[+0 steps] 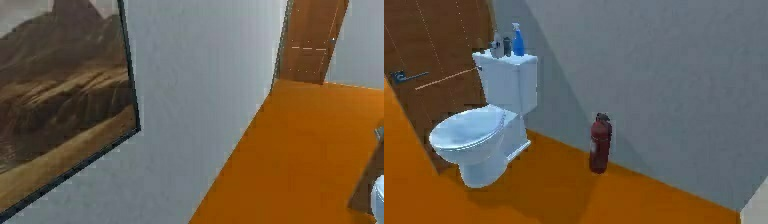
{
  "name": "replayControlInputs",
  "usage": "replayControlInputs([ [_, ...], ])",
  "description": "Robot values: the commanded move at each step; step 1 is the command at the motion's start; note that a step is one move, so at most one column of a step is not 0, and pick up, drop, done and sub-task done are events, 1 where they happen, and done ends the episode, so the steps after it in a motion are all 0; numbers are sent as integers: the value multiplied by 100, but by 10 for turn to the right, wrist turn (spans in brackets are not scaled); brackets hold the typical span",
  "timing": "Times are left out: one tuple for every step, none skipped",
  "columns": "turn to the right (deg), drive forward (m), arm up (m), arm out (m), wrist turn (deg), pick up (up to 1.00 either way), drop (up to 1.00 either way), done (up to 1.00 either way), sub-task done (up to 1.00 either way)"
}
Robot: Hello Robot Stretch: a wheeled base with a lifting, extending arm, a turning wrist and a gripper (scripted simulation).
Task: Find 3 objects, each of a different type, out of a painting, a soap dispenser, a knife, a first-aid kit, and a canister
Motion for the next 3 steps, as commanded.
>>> replayControlInputs([
  [-450,0,0,0,0,0,0,0,0],
  [-450,0,0,0,0,0,0,0,0],
  [-360,0,0,0,0,0,0,0,0],
])
